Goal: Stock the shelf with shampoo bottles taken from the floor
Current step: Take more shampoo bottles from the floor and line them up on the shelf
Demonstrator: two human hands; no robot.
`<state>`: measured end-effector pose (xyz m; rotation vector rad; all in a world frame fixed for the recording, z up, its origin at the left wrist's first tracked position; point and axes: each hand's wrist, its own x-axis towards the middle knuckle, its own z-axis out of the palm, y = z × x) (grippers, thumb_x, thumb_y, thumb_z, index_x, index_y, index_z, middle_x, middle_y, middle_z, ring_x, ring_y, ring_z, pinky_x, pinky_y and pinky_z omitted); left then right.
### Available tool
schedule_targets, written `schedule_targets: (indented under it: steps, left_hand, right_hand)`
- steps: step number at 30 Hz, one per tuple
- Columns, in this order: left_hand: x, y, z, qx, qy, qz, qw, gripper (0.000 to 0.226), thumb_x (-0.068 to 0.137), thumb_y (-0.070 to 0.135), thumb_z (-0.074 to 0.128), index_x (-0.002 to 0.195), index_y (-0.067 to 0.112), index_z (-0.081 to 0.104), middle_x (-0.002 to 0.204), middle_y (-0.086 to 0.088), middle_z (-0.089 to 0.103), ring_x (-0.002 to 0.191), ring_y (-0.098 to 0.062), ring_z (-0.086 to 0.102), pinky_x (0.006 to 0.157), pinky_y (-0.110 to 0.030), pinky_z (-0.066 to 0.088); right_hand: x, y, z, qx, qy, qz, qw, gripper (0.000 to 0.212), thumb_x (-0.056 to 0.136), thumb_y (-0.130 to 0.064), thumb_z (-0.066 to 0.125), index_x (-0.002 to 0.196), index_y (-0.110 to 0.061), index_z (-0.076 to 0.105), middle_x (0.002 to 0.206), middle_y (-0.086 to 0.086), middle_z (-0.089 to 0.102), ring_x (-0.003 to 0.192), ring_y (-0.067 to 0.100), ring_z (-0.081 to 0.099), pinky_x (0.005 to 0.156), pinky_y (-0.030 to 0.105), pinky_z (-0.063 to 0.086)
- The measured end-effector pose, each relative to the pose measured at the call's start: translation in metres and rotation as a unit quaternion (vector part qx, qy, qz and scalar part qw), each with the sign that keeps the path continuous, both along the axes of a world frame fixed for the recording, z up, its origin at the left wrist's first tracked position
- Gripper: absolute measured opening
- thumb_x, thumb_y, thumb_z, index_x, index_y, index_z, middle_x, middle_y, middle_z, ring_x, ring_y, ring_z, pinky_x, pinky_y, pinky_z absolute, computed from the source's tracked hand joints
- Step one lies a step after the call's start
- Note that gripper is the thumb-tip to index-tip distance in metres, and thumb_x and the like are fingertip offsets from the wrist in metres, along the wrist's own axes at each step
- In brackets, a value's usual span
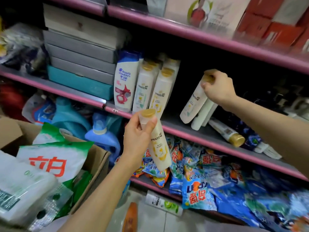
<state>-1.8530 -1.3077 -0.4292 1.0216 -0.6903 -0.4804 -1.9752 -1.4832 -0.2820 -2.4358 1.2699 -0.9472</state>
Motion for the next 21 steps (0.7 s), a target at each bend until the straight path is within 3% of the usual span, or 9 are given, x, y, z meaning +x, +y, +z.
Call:
schedule_targets:
  steps: [4, 8, 15, 21]
  left_hand:
    - [-0.002, -0.004, -0.001, -0.007, -0.003, -0.033, 0.999, 0.018, 0.088, 0.016, 0.065, 0.104, 0.024, 0.064, 0.098, 0.012, 0.072, 0.092, -0.002, 0.066, 0.073, -0.015, 0.050]
    - [-0.002, -0.008, -0.002, -0.005, -0.007, -0.049, 0.999, 0.018, 0.087, 0.019, 0.066, 0.103, 0.028, 0.064, 0.101, 0.012, 0.071, 0.097, -0.005, 0.066, 0.076, -0.018, 0.050]
    - [-0.004, -0.014, -0.003, 0.009, -0.004, -0.053, 0.999, 0.023, 0.086, 0.023, 0.067, 0.108, 0.024, 0.062, 0.104, 0.013, 0.070, 0.098, -0.005, 0.066, 0.082, -0.026, 0.050]
    - [-0.007, -0.017, -0.002, 0.020, -0.009, -0.054, 0.998, 0.022, 0.086, 0.022, 0.067, 0.107, 0.027, 0.062, 0.102, 0.015, 0.070, 0.098, -0.004, 0.066, 0.082, -0.026, 0.049]
  right_hand:
    - [-0.002, -0.005, -0.010, 0.016, 0.023, 0.014, 1.000, 0.042, 0.093, -0.009, 0.048, 0.135, -0.015, 0.051, 0.124, 0.014, 0.060, 0.114, 0.030, 0.056, 0.088, 0.034, 0.045]
    - [-0.006, -0.014, -0.010, 0.022, 0.042, 0.012, 0.999, 0.045, 0.094, -0.010, 0.047, 0.138, -0.015, 0.048, 0.118, 0.015, 0.061, 0.101, 0.029, 0.060, 0.074, 0.030, 0.043]
    - [-0.013, -0.031, -0.004, 0.019, 0.099, -0.022, 0.995, 0.048, 0.091, -0.011, 0.049, 0.138, -0.017, 0.049, 0.130, 0.013, 0.056, 0.114, 0.029, 0.055, 0.085, 0.028, 0.045]
    - [-0.029, -0.039, -0.004, 0.008, 0.105, -0.020, 0.994, 0.045, 0.094, -0.014, 0.047, 0.139, -0.018, 0.048, 0.132, 0.015, 0.055, 0.111, 0.029, 0.055, 0.078, 0.024, 0.041]
